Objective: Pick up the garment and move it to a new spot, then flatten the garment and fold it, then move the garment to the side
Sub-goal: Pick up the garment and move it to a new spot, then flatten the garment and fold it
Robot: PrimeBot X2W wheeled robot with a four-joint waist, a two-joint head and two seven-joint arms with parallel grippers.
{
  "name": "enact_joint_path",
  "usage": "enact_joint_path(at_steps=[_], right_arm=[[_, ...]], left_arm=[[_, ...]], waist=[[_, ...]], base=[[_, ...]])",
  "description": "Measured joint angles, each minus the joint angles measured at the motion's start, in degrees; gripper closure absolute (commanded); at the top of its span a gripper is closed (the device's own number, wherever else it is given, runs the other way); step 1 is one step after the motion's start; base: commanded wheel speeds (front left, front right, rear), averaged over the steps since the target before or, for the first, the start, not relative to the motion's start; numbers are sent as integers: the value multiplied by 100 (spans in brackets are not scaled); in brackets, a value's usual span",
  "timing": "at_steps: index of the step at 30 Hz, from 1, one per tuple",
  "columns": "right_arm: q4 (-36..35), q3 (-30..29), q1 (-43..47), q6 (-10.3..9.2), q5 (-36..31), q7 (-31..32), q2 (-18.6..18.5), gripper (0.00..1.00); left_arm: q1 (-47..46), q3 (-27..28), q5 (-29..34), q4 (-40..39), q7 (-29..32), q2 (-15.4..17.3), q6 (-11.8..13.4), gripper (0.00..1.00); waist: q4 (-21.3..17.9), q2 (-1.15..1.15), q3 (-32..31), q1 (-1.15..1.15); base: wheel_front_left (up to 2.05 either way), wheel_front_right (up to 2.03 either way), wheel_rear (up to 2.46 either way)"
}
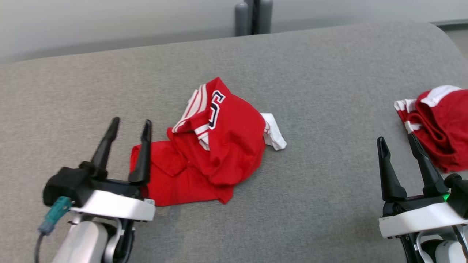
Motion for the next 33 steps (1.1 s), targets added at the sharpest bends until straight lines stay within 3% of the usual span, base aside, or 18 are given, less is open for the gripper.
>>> enact_joint_path(at_steps=[13,20,33], right_arm=[[-4,-40,187,0,-140,145,1,0],[-12,-63,358,0,-246,259,1,0],[-65,-220,765,0,-344,538,0,0]], left_arm=[[573,964,65,-162,-59,357,-126,0],[975,1067,99,-56,-59,357,-287,0],[1495,872,200,-75,-10,311,-230,0]], waist=[[457,0,-459,0],[579,0,-749,0],[660,0,-1226,0]], base=[[0,0,0],[0,0,0],[0,0,0]])
